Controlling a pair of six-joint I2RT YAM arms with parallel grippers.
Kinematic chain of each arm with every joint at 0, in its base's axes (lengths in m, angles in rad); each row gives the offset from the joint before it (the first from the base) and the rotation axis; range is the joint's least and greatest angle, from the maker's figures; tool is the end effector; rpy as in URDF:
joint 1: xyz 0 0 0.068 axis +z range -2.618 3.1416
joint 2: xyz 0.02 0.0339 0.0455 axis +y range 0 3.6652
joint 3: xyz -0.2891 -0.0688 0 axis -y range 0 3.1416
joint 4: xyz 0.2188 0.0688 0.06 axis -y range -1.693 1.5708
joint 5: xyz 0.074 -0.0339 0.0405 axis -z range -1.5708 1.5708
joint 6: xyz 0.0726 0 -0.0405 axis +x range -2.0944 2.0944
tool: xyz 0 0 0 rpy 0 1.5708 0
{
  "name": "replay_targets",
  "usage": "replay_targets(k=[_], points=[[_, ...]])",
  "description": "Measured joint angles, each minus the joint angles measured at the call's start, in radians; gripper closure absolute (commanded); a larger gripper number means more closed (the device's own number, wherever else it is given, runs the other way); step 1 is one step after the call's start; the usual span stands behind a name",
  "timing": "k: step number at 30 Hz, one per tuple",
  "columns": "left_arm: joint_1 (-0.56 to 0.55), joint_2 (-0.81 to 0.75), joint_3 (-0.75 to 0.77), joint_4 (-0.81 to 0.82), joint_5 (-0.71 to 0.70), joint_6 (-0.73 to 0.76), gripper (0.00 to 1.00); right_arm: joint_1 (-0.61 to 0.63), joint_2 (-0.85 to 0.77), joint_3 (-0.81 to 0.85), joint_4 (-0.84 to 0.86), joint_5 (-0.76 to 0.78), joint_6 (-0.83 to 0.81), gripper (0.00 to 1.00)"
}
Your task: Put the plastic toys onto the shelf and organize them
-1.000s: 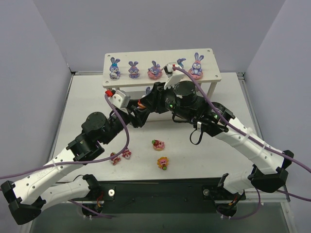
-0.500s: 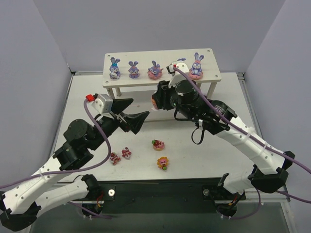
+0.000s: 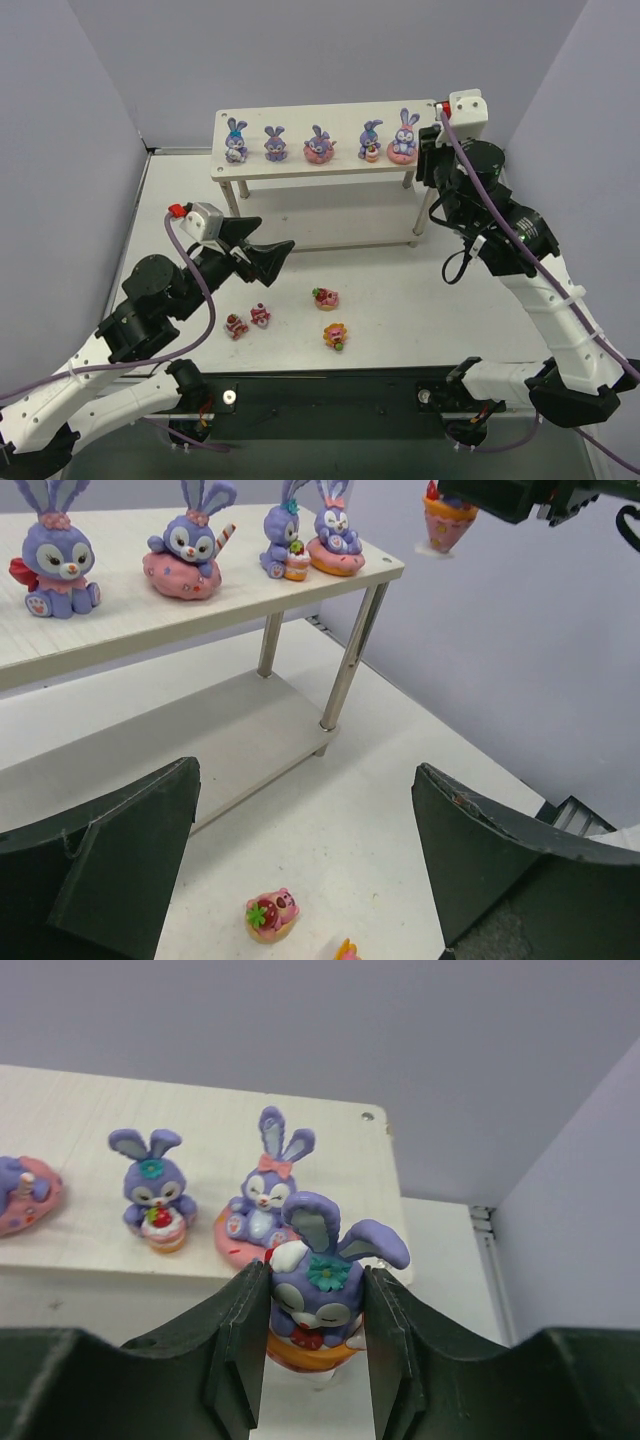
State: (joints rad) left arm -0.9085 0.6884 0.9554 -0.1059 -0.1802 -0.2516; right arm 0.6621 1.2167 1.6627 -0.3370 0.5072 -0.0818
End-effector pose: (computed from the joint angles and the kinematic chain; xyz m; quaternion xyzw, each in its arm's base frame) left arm 0.0936 -0.0988 0.4361 0.1433 0.6329 -0.3670 0.6665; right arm 0.2014 0.1123 0.5481 -0.0608 0.6699 0.0457 0.7385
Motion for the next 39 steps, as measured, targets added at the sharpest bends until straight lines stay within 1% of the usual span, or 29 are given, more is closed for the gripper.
replay_targets(k=[6, 13, 17, 21, 25, 28, 39], points=[[0.0, 0.009, -0.002, -0.034, -0.004, -0.004, 0.03, -0.11, 0.009, -0.034, 0.072, -0.003, -0.083, 1.0], [0.0, 0.009, -0.002, -0.047, -0.019, -0.008, 0.03, -0.278, 0.036, -0.071, 0.131, -0.144, -0.082, 1.0], [0.0, 0.009, -0.002, -0.058, -0.028, -0.008, 0.03, -0.338, 0.041, -0.071, 0.16, -0.239, -0.055, 1.0], [0.0, 0.01, -0.002, -0.065, -0.036, -0.008, 0.03, -0.369, 0.047, -0.075, 0.19, -0.313, -0.026, 1.0], [0.0, 0.013, -0.002, -0.072, -0.047, -0.008, 0.03, -0.389, 0.048, -0.141, 0.278, -0.39, 0.002, 1.0], [0.0, 0.014, -0.002, -0.084, -0.053, -0.008, 0.03, -0.41, 0.058, -0.179, 0.304, -0.438, 0.021, 1.0], [0.0, 0.006, -0.002, -0.102, -0.085, -0.024, 0.03, -0.439, 0.077, -0.213, 0.394, -0.515, 0.032, 1.0]])
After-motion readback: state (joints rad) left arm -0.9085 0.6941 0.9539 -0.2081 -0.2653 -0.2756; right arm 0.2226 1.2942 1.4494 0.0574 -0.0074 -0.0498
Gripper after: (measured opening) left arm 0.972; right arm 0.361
